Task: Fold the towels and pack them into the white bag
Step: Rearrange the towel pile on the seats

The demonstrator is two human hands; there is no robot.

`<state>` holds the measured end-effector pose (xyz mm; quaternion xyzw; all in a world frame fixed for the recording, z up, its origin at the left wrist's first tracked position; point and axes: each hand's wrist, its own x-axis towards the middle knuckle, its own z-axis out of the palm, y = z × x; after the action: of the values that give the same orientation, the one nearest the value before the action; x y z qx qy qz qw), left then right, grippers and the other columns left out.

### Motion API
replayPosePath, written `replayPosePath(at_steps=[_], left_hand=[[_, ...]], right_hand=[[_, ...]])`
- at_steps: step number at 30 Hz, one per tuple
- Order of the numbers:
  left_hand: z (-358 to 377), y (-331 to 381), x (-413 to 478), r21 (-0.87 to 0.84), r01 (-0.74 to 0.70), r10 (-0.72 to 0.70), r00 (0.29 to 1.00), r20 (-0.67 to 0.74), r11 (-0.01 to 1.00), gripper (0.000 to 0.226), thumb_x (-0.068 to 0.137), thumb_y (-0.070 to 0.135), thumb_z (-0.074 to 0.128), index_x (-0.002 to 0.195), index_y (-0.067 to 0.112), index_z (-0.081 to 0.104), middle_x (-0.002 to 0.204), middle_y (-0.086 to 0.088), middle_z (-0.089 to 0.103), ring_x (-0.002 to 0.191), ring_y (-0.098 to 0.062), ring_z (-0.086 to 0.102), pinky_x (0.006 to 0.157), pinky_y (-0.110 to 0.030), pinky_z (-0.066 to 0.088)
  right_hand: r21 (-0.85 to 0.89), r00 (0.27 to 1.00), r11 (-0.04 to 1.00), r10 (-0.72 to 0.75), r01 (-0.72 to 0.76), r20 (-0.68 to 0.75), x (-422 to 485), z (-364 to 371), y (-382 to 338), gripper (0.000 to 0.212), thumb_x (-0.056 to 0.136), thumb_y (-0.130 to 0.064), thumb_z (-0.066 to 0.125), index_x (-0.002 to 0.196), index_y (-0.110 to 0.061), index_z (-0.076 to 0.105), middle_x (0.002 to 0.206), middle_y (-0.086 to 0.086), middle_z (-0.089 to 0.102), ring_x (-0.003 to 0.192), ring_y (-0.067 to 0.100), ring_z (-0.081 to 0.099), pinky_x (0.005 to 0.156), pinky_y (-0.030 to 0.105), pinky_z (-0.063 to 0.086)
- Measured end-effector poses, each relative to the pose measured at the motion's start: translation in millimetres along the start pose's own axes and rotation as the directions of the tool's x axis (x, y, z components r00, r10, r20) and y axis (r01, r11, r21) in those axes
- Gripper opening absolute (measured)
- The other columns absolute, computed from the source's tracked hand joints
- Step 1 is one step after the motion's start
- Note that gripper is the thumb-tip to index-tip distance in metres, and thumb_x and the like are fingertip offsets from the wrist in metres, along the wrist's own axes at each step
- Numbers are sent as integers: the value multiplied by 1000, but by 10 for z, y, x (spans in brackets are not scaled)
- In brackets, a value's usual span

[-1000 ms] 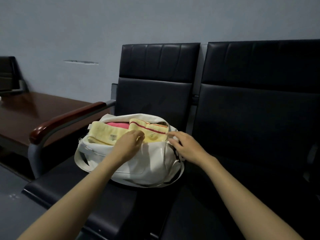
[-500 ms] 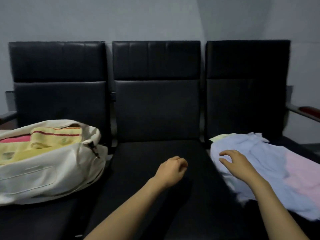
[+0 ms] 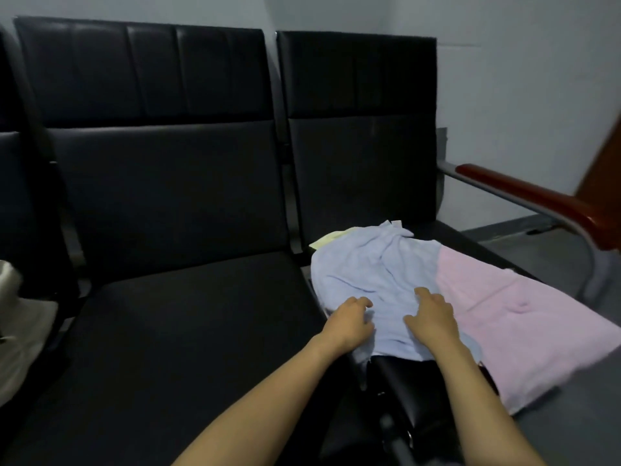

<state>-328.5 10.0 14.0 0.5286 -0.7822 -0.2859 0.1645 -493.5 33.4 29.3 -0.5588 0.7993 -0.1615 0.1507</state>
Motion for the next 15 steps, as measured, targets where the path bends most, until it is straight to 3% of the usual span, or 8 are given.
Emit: replayPosePath(at_steps=[6, 8, 10, 11, 13, 15], left_hand=[[251, -4, 141, 26, -13, 13, 1000, -1, 1000, 42, 89, 20, 58, 129, 11, 52, 122, -14, 55, 116, -30, 50, 96, -34, 40], [257, -10, 141, -8, -7, 7, 1000, -8, 1000, 53, 88, 21, 60, 137, 12, 43, 128, -14, 51, 119, -31, 49, 99, -35, 40], [222, 6, 99, -105, 10, -9, 1000, 5, 994, 72, 87, 24, 65, 148, 17, 27, 140, -13, 36, 128, -30, 40, 106, -35, 36], [196, 20, 71, -134, 38, -38, 999, 2, 990, 75, 85, 28, 66, 148, 22, 26, 144, -11, 26, 132, -30, 33, 109, -34, 32], [136, 74, 30, -158, 100, -103, 995, -13, 982, 51, 82, 41, 58, 130, 26, 47, 144, -9, 23, 134, -32, 26, 107, -37, 29], [93, 95, -21, -385, 87, -130, 988, -85, 919, 28, 77, 40, 39, 88, 21, 56, 114, -4, 53, 114, -30, 48, 88, -31, 40]], right_hand=[[-57, 988, 988, 141, -145, -59, 75, 25, 72, 27, 98, -10, 37, 122, -8, 49, 129, 15, 46, 119, 33, 39, 98, 38, 33], [-20, 988, 994, 105, -108, -111, 64, -7, 29, 24, 98, -9, 36, 116, -12, 51, 123, 12, 50, 116, 32, 43, 95, 38, 34], [265, 988, 961, -36, 75, -150, 0, -69, -60, 10, 100, -12, 41, 102, -14, 51, 105, 9, 57, 102, 29, 53, 81, 30, 39], [454, 980, 873, -113, 176, -163, -61, -109, -121, 6, 100, -13, 43, 99, -12, 49, 96, 5, 57, 92, 22, 55, 73, 22, 40], [653, 957, 700, -197, 290, -213, -182, -211, -249, 6, 101, -15, 45, 99, -11, 48, 86, -2, 52, 77, 9, 50, 62, 10, 38], [697, 948, 644, -172, 315, -269, -199, -253, -293, 6, 101, -17, 44, 98, -12, 47, 83, -4, 50, 73, 8, 46, 60, 7, 37]])
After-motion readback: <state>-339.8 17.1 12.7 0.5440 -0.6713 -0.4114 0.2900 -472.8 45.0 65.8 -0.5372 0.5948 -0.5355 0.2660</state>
